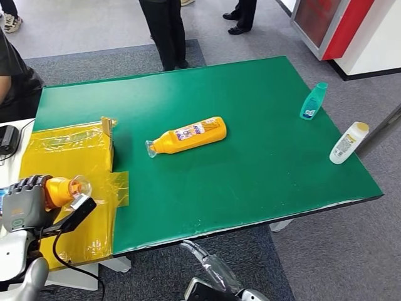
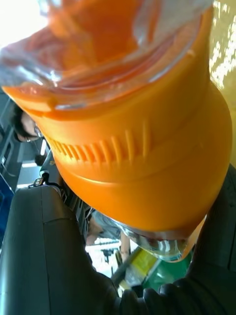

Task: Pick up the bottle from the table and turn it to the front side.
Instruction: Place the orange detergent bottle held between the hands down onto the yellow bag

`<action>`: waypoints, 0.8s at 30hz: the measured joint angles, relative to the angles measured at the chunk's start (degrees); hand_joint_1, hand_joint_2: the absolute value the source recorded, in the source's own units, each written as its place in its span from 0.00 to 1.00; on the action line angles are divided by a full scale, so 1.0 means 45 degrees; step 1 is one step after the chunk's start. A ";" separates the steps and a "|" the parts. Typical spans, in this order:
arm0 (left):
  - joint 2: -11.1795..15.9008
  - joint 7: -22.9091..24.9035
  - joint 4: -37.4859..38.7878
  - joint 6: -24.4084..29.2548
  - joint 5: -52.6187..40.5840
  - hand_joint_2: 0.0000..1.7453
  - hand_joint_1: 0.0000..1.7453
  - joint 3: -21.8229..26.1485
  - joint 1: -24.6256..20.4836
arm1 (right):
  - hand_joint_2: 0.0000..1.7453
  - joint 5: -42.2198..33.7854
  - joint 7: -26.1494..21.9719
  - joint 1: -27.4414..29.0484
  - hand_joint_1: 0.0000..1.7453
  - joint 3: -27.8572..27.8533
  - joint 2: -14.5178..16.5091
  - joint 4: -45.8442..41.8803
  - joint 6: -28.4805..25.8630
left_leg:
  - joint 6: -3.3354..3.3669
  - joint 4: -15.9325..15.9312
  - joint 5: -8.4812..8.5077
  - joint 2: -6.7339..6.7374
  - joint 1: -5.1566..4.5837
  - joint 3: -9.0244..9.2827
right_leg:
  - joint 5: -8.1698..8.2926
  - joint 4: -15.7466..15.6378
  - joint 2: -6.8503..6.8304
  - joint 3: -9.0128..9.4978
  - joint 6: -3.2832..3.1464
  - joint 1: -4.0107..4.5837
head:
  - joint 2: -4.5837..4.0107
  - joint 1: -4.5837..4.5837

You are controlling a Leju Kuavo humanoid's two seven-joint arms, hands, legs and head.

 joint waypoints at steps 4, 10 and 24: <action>0.0027 0.0518 0.0024 -0.0546 -0.0002 1.00 0.96 -0.1188 -0.0254 | 1.00 -0.0084 0.0052 -0.0118 0.00 0.0109 -0.0028 0.0137 0.0026 | 0.0001 0.0000 -0.0001 -0.0002 -0.0001 -0.0001 | 0.0000 0.0000 0.0000 0.0006 0.0001 -0.0001 | 0.0000 0.0000; 0.0024 0.1113 0.0030 -0.1096 -0.0003 1.00 0.94 -0.2652 -0.0310 | 1.00 -0.0147 0.0201 -0.0189 0.00 0.0176 -0.0039 0.0217 0.0114 | 0.0000 0.0000 -0.0001 -0.0001 -0.0003 -0.0001 | 0.0001 0.0000 0.0001 0.0004 0.0001 -0.0003 | 0.0000 0.0000; 0.0161 0.2874 0.0622 -0.2681 -0.0022 1.00 0.36 -0.3782 -0.0520 | 1.00 -0.0193 0.0257 -0.0465 0.00 0.0344 -0.0039 0.0550 0.0623 | -0.0001 0.0000 -0.0001 0.0000 -0.0002 0.0001 | 0.0002 0.0000 0.0001 0.0009 0.0001 -0.0002 | 0.0000 0.0000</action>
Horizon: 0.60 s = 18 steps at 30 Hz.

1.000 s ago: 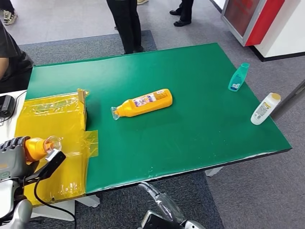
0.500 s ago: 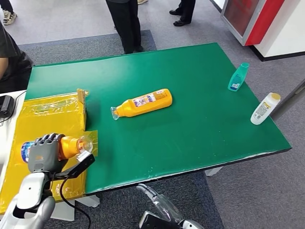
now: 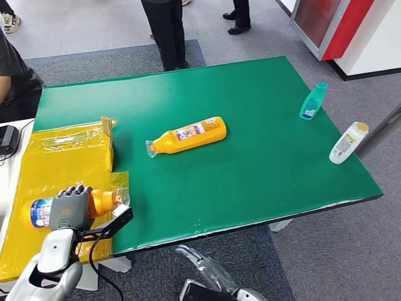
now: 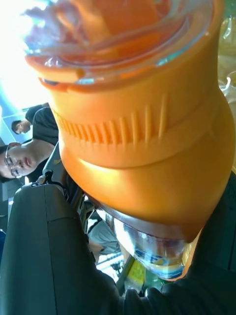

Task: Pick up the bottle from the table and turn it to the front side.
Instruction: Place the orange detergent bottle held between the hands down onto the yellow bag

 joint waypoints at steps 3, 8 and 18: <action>0.0002 0.0008 0.0057 -0.0114 0.0001 1.00 0.04 -0.0036 -0.0013 | 1.00 -0.0004 0.0000 -0.0030 0.00 0.0017 0.0000 0.0064 0.0041 | 0.0000 0.0000 0.0000 0.0000 0.0000 0.0000 | 0.0000 0.0000 0.0000 0.0000 0.0000 0.0000 | 0.0000 0.0000; -0.0049 -0.0165 0.0168 -0.0119 0.0010 1.00 0.00 -0.0035 -0.0001 | 1.00 -0.0019 0.0000 -0.0065 0.00 0.0045 0.0000 0.0149 0.0096 | 0.0000 0.0000 0.0000 0.0000 0.0000 -0.0001 | 0.0000 0.0000 -0.0001 -0.0001 0.0000 0.0001 | 0.0000 0.0000; -0.0236 -0.0418 0.0277 -0.0122 0.0010 1.00 0.00 0.0074 0.0000 | 1.00 -0.0059 0.0000 -0.0128 0.00 0.0090 0.0000 0.0294 0.0174 | 0.0001 0.0000 0.0000 0.0000 0.0000 -0.0001 | 0.0000 0.0000 -0.0001 0.0000 0.0000 0.0000 | 0.0000 0.0000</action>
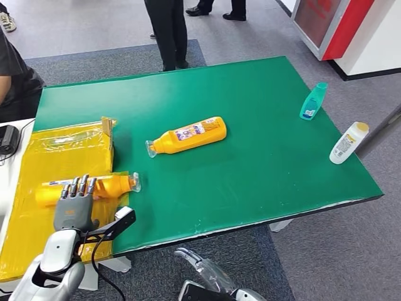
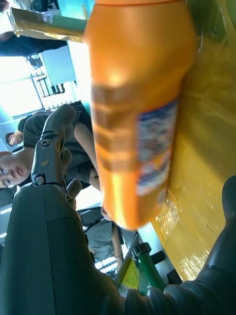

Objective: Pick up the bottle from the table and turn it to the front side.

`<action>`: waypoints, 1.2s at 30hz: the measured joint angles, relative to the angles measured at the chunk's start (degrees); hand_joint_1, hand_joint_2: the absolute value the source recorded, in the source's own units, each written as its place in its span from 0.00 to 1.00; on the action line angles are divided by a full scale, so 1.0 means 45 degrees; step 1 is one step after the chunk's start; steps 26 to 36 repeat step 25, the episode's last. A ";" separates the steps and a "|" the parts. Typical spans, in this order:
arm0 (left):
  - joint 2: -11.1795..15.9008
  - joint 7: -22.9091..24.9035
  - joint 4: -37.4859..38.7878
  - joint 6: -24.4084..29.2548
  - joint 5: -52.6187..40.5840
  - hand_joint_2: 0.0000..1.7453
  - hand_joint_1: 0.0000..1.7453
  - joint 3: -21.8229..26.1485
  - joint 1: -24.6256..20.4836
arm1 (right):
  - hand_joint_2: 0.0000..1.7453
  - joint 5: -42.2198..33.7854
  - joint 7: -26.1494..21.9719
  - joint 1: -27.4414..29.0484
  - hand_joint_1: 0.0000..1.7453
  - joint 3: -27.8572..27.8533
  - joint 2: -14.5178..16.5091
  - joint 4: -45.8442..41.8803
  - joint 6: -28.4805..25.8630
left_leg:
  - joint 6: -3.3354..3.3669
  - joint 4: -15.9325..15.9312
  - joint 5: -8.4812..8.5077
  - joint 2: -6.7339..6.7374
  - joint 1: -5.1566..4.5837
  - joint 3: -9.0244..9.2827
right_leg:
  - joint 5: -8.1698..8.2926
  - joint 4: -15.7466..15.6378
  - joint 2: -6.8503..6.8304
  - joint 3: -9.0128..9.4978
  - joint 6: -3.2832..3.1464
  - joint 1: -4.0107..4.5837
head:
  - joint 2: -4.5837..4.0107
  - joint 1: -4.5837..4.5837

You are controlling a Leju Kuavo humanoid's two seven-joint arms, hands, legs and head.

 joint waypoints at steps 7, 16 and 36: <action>-0.0121 -0.0114 0.0005 0.0000 0.0000 1.00 0.00 0.0176 0.0008 | 1.00 -0.0007 0.0000 -0.0009 0.00 0.0004 0.0000 0.0050 0.0006 | 0.0000 0.0000 0.0000 0.0000 0.0000 0.0000 | 0.0000 0.0000 0.0000 0.0001 0.0000 0.0000 | 0.0000 0.0000; -0.0652 -0.1483 -0.0094 0.0541 0.0113 1.00 0.00 0.0939 0.0485 | 1.00 -0.0035 0.0007 0.0020 0.00 -0.0004 0.0000 0.0048 -0.0022 | 0.0000 0.0000 0.0000 0.0000 -0.0001 0.0000 | 0.0000 0.0000 0.0000 0.0001 0.0000 -0.0001 | 0.0000 0.0000; -0.2528 -0.6419 -0.2296 0.1426 0.4723 1.00 0.00 0.3311 0.2623 | 1.00 0.0051 -0.0205 0.0859 0.00 -0.0506 0.0000 -0.0721 -0.0943 | 0.0002 0.0000 -0.0034 0.0003 -0.0007 -0.0001 | -0.0018 -0.0002 0.0007 -0.0003 0.0004 -0.0009 | 0.0000 0.0000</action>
